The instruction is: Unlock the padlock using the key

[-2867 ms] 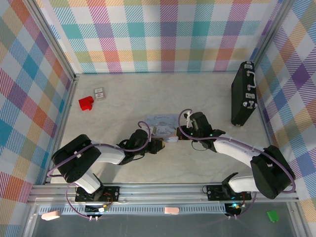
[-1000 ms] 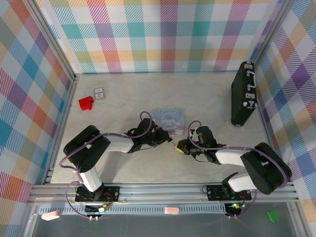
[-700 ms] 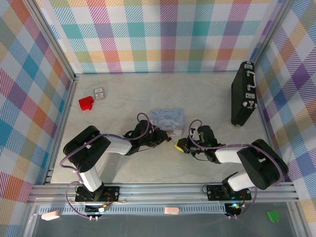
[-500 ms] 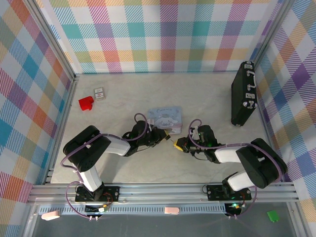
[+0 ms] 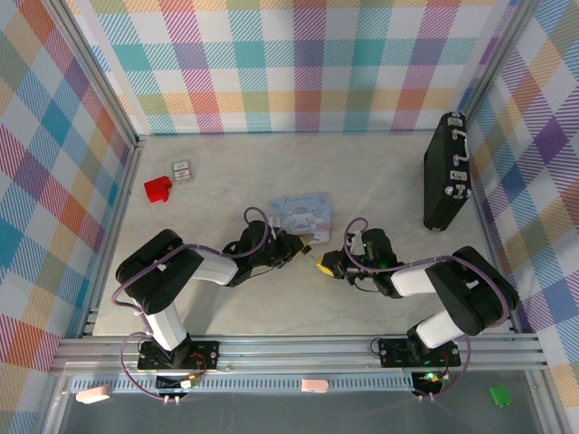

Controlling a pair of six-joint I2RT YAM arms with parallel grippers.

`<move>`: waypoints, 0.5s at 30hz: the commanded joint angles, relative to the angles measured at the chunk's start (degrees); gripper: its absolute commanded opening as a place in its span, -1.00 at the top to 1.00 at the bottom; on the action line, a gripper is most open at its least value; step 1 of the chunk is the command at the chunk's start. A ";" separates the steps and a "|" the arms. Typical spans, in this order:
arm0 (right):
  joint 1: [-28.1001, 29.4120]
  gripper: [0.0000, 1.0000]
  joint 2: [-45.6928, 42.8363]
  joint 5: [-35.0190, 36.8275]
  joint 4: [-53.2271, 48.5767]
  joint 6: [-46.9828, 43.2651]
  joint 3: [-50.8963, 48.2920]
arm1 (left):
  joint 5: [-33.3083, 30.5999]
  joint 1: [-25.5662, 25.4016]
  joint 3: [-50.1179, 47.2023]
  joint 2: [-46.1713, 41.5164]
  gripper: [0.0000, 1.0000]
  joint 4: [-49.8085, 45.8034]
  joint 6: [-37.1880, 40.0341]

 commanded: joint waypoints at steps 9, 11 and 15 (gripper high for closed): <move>-1.05 1.00 2.96 -2.89 8.55 3.20 0.13 | 0.04 2.52 -2.55 -0.01 1.00 -0.56 -3.56; -1.05 1.00 3.65 -3.08 9.65 3.85 0.15 | 0.13 2.61 -2.81 -0.11 1.00 0.06 -3.83; -1.05 1.00 5.73 -3.52 12.79 5.25 0.17 | 0.30 2.70 -2.91 -0.22 1.00 0.46 -4.05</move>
